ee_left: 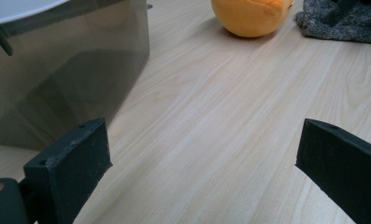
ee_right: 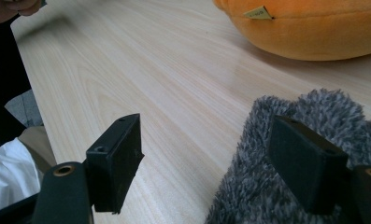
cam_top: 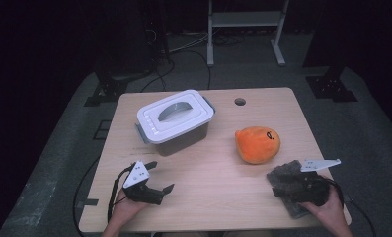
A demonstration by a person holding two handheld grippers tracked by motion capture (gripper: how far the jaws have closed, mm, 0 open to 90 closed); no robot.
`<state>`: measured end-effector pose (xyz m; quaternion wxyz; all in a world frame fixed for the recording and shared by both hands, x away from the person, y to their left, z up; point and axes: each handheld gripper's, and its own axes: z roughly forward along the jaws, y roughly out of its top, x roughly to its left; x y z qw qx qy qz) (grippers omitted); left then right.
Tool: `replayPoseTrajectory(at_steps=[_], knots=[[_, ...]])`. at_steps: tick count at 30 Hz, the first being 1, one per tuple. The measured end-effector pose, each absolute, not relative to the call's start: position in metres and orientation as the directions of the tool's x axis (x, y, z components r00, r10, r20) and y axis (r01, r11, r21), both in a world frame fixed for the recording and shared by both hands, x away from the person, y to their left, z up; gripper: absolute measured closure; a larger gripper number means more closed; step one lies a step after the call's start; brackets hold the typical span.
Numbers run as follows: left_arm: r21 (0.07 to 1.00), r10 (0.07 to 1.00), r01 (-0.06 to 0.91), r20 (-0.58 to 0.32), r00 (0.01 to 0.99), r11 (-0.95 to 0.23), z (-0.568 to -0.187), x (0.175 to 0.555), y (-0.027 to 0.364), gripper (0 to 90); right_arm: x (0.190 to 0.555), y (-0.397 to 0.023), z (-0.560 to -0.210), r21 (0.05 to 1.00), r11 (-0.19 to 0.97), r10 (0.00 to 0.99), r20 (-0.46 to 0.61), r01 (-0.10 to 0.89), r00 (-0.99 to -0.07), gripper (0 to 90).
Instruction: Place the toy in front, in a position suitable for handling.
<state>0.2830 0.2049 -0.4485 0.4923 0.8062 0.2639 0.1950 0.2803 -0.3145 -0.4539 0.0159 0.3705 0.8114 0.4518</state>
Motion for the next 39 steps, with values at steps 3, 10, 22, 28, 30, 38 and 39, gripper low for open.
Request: replayPoseTrajectory(at_steps=[3, 10, 22, 28, 30, 38, 39], knots=[[0.895, 0.616, 0.231, 0.059, 0.786, -0.381, -0.448, 0.283, 0.204, 2.3, 0.280, -0.316, -0.455, 0.744, 0.314, 0.615, 0.314, 0.589, -0.724, 25.4], [0.898, 0.616, 0.230, 0.057, 0.786, -0.376, -0.448, 0.282, 0.205, 2.3, 0.279, -0.314, -0.451, 0.751, 0.311, 0.613, 0.310, 0.583, -0.727, 25.4], [0.901, 0.620, 0.229, 0.054, 0.783, -0.368, -0.448, 0.281, 0.209, 2.3, 0.292, -0.307, -0.425, 0.773, 0.324, 0.593, 0.283, 0.545, -0.754, 25.5], [0.900, 0.619, 0.230, 0.056, 0.783, -0.372, -0.448, 0.281, 0.209, 2.3, 0.303, -0.304, -0.414, 0.776, 0.339, 0.589, 0.266, 0.531, -0.763, 25.6], [0.900, 0.619, 0.229, 0.055, 0.784, -0.370, -0.447, 0.281, 0.209, 2.3, 0.308, -0.303, -0.410, 0.774, 0.344, 0.593, 0.260, 0.532, -0.762, 25.5], [0.899, 0.616, 0.229, 0.055, 0.786, -0.372, -0.448, 0.281, 0.208, 2.3, 0.324, -0.301, -0.392, 0.786, 0.353, 0.605, 0.222, 0.507, -0.765, 25.6], [0.899, 0.616, 0.229, 0.055, 0.786, -0.372, -0.448, 0.281, 0.208, 2.3, 0.324, -0.301, -0.392, 0.786, 0.353, 0.605, 0.222, 0.507, -0.765, 25.6]])
